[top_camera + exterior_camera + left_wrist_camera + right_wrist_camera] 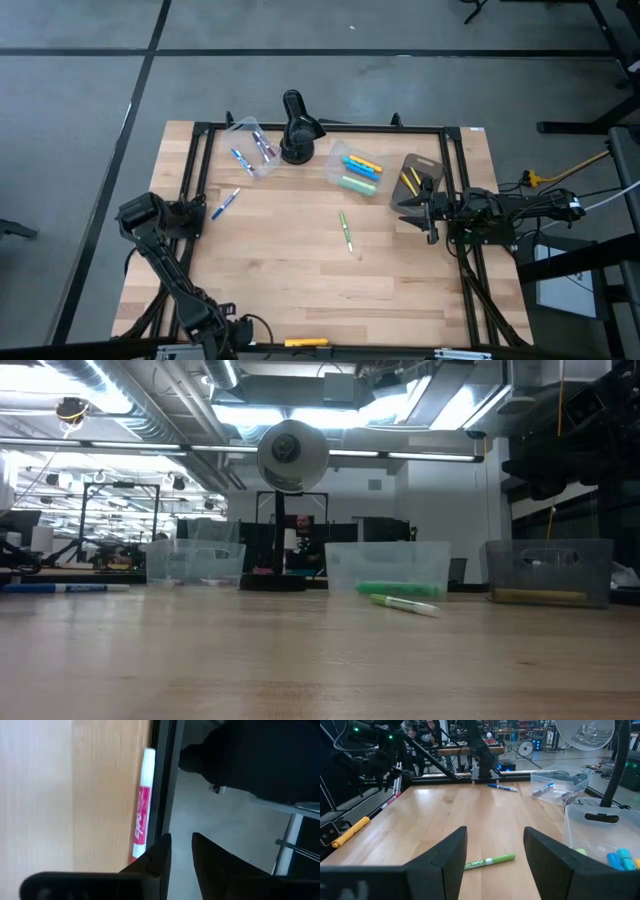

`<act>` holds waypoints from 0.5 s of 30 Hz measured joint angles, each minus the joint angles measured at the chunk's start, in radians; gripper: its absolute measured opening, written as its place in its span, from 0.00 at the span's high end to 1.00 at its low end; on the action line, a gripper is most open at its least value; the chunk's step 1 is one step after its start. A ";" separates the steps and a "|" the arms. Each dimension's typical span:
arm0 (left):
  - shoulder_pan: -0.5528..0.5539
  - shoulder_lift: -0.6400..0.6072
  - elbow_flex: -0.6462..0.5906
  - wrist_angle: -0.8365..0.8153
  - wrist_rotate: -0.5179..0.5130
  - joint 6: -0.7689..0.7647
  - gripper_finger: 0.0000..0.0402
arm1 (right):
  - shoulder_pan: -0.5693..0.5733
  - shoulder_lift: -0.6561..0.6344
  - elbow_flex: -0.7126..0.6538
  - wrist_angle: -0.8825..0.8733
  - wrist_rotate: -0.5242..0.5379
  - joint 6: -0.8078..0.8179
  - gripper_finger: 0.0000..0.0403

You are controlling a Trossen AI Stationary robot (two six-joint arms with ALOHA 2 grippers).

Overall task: Pick & Place Markers
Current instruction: Put the red marker in the left transparent bin

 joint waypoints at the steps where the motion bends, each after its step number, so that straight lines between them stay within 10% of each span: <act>1: -0.001 0.006 0.000 0.000 0.006 -0.009 0.82 | 0.000 0.000 0.000 0.000 0.000 0.000 0.52; 15: -0.027 0.093 -0.002 0.042 0.052 -0.011 0.85 | 0.000 0.000 0.000 0.000 0.000 0.000 0.52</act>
